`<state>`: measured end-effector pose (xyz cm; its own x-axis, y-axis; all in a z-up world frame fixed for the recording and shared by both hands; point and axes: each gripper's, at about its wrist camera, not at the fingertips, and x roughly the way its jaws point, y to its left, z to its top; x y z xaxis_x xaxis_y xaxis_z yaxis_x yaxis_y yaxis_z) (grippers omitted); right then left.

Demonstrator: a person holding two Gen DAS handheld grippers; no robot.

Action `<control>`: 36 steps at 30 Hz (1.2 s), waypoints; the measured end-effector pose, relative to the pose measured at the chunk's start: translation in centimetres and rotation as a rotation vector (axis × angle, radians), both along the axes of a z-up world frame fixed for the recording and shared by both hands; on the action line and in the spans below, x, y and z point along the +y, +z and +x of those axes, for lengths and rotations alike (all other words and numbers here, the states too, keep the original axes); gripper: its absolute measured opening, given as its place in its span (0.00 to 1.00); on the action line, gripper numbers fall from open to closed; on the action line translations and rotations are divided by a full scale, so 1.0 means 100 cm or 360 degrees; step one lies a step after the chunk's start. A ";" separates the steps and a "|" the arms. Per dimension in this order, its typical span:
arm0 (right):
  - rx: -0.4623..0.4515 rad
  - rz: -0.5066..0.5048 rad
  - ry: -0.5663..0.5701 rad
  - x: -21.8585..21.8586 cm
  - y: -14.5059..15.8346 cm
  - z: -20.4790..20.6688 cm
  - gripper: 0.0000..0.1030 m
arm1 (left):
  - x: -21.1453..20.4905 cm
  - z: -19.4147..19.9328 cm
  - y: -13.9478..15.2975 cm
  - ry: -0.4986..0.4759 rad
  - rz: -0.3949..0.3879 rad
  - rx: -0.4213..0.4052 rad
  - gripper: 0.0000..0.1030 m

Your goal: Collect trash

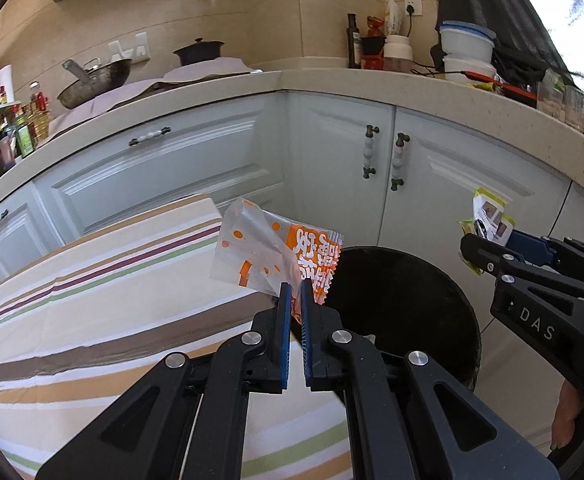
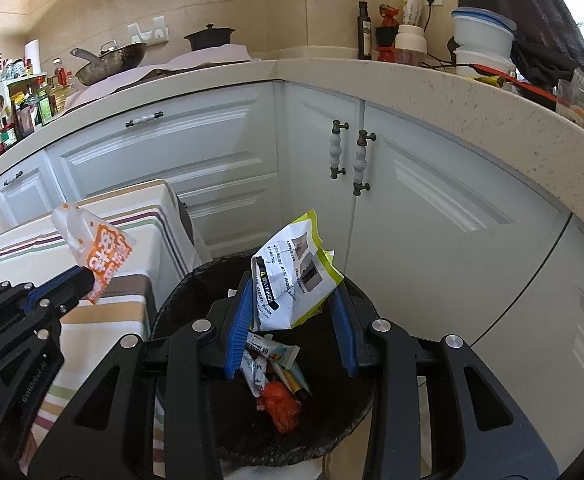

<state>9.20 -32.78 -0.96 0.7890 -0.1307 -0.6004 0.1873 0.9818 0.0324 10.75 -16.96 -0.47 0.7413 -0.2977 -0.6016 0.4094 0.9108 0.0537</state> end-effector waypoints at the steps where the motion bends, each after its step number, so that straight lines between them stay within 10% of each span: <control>1: 0.0003 0.0001 -0.0002 -0.001 -0.001 0.003 0.35 | -0.002 0.002 -0.001 -0.0004 0.0006 0.0002 0.05; 5: 0.0009 0.0005 -0.0011 -0.005 -0.007 0.013 0.37 | -0.013 0.013 -0.007 -0.0035 0.0000 0.0026 0.07; 11: 0.0010 0.0035 -0.0048 -0.012 -0.013 0.022 0.48 | -0.017 0.021 -0.014 -0.0020 0.0007 0.0041 0.35; 36: -0.0069 0.0002 -0.0094 0.007 0.015 -0.033 0.59 | 0.026 -0.023 0.022 0.0109 -0.0087 -0.0078 0.72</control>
<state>5.94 -32.05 0.59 0.8050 -0.1770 -0.5662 0.2431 0.9691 0.0427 8.43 -14.38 1.78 0.7890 -0.2769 -0.5485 0.3442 0.9386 0.0214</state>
